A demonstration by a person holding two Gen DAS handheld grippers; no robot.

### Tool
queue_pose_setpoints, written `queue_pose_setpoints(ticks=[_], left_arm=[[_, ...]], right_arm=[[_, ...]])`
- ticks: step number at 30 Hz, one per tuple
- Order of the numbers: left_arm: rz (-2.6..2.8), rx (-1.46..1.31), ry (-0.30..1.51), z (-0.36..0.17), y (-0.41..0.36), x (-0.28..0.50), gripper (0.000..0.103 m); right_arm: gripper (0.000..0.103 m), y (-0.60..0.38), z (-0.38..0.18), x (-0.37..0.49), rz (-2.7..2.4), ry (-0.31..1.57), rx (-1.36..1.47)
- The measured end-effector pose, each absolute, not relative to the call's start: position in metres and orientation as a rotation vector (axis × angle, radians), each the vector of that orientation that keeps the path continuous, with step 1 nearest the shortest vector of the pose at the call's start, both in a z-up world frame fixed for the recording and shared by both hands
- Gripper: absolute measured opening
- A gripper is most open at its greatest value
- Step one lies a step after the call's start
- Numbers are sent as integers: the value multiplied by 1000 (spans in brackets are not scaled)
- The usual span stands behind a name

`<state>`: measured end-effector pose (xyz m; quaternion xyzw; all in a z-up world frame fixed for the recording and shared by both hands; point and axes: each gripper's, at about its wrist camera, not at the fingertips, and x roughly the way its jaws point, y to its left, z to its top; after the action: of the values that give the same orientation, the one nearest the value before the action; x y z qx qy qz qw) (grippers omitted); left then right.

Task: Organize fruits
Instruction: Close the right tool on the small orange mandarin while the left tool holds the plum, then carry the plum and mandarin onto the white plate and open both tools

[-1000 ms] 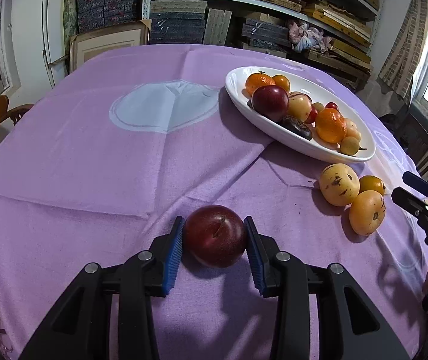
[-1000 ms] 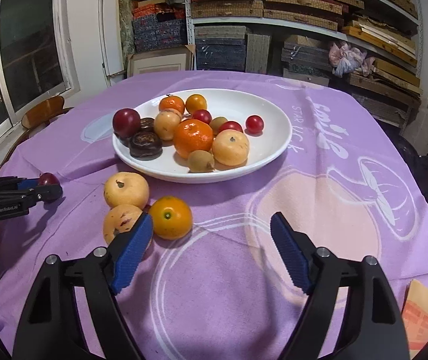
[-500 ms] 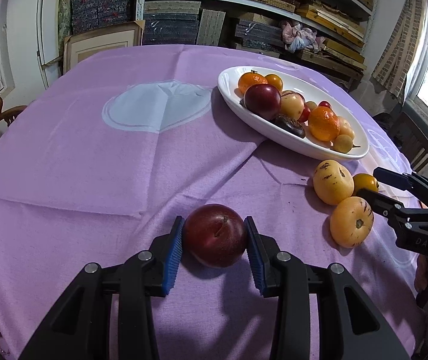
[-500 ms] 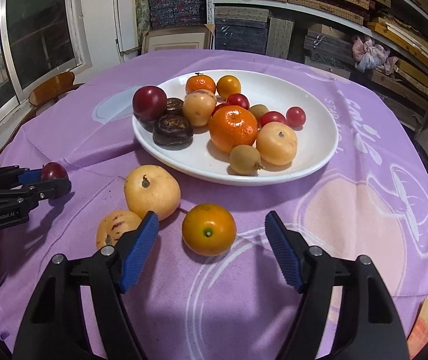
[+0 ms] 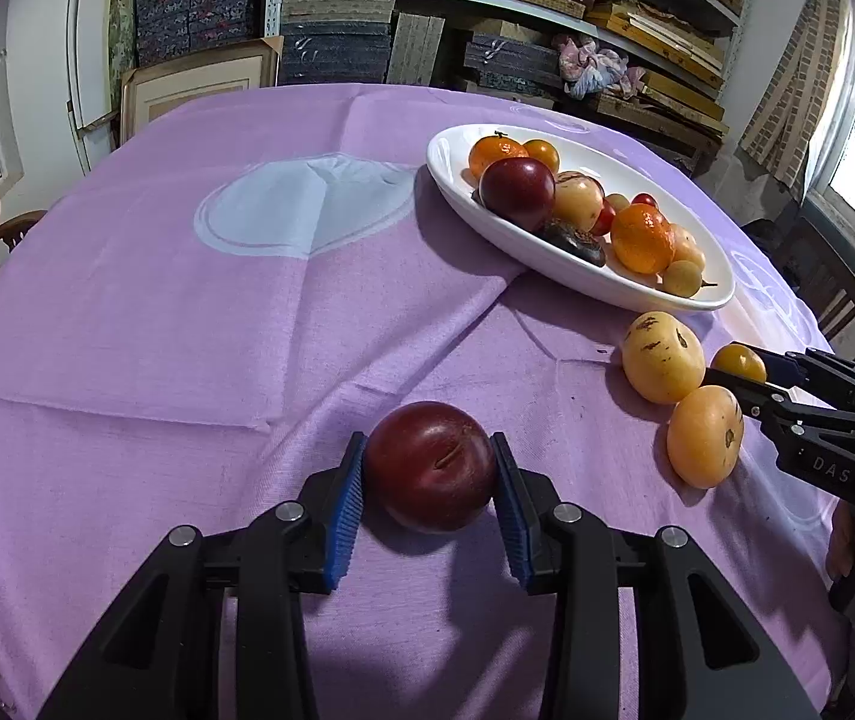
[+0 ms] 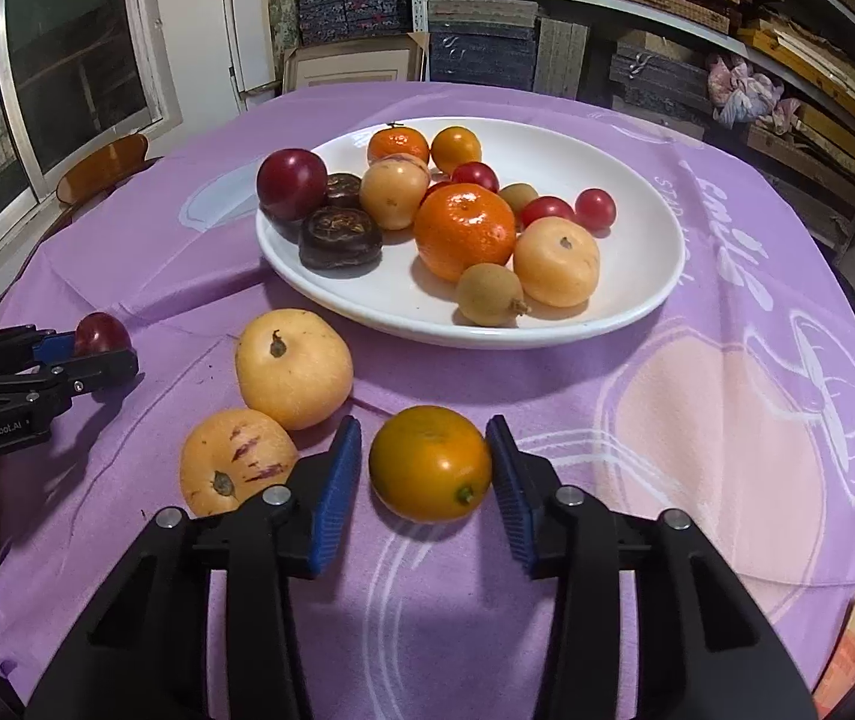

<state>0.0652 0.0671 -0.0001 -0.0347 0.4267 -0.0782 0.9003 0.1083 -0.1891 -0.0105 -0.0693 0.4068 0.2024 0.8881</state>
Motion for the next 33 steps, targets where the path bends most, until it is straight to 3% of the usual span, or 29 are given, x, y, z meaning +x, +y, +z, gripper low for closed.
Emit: queue_pose_setpoints(ticks=[14, 22, 33], left_arm=[[-152, -92, 864, 5, 70, 64, 40], [-187, -11, 776, 58, 46, 89, 40], [-243, 29, 751, 94, -13, 178, 40]], right_arm=[[38, -220, -4, 88, 419, 810, -23], [38, -241, 40, 81, 394, 706, 1], [38, -237, 74, 172, 341, 687, -3]])
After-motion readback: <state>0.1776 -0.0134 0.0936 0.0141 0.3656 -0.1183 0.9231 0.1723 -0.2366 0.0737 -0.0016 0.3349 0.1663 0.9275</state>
